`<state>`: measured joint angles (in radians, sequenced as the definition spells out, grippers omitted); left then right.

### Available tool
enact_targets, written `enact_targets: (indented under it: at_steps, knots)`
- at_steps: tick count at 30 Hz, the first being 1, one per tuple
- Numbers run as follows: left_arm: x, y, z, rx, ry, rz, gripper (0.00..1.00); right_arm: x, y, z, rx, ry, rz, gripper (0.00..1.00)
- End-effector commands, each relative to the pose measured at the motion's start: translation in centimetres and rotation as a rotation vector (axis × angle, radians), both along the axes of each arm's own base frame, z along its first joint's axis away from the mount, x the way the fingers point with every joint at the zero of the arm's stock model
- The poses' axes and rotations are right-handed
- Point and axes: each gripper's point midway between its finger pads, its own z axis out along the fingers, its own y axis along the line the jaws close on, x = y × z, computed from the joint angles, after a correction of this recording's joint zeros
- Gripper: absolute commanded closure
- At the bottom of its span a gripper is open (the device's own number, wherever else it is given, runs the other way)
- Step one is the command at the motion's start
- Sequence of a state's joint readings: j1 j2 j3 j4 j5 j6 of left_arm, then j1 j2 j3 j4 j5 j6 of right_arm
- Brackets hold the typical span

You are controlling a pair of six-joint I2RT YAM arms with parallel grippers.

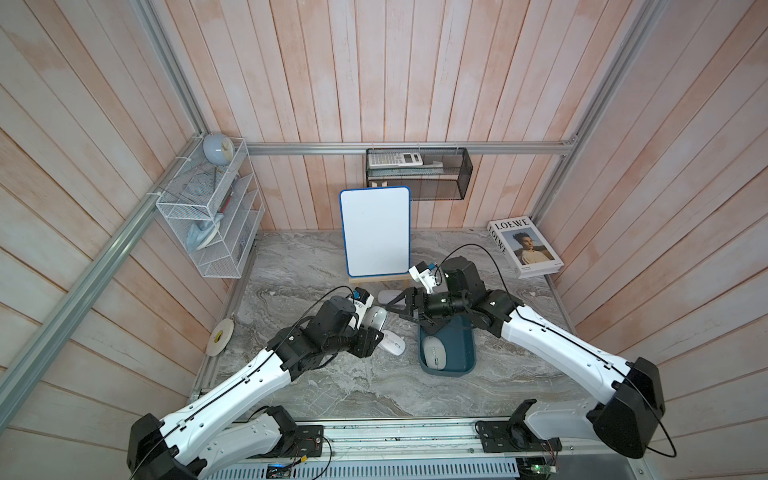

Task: Put the mouse in the storage box
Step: Pick up the mouse from the center of the board.

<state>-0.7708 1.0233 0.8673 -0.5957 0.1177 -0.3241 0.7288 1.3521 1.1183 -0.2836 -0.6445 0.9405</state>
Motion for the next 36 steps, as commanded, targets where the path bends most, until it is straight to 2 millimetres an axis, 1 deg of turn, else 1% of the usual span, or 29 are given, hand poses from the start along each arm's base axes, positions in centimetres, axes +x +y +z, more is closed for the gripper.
enact_targets:
  at_steps: [1,4,8,18,23,30,36]
  knots:
    - [0.2,-1.0,1.5,-0.037,-0.042,-0.050,0.48,-0.1,1.0,0.3,0.026,0.026,0.040,0.26]
    - [0.0,-1.2,1.9,-0.051,-0.048,-0.061,0.48,-0.1,1.0,-0.2,0.016,0.034,0.037,0.27]
    - [-0.1,-1.2,2.1,-0.061,-0.052,-0.063,0.48,-0.5,1.3,-0.8,0.005,0.054,0.056,0.30]
    - [-0.1,-1.4,2.3,-0.074,-0.052,-0.069,0.48,-1.2,2.5,-2.4,-0.022,0.084,0.092,0.41]
    - [-0.1,-1.5,2.3,-0.077,-0.056,-0.074,0.48,-1.2,3.0,-2.7,-0.025,0.089,0.099,0.47]
    - [-0.2,-1.5,2.1,-0.074,-0.049,-0.076,0.48,-1.4,3.7,-2.9,-0.015,0.096,0.111,0.57]
    - [-0.1,-1.5,2.1,-0.073,-0.051,-0.074,0.48,-1.7,4.2,-2.9,-0.006,0.103,0.122,0.70]
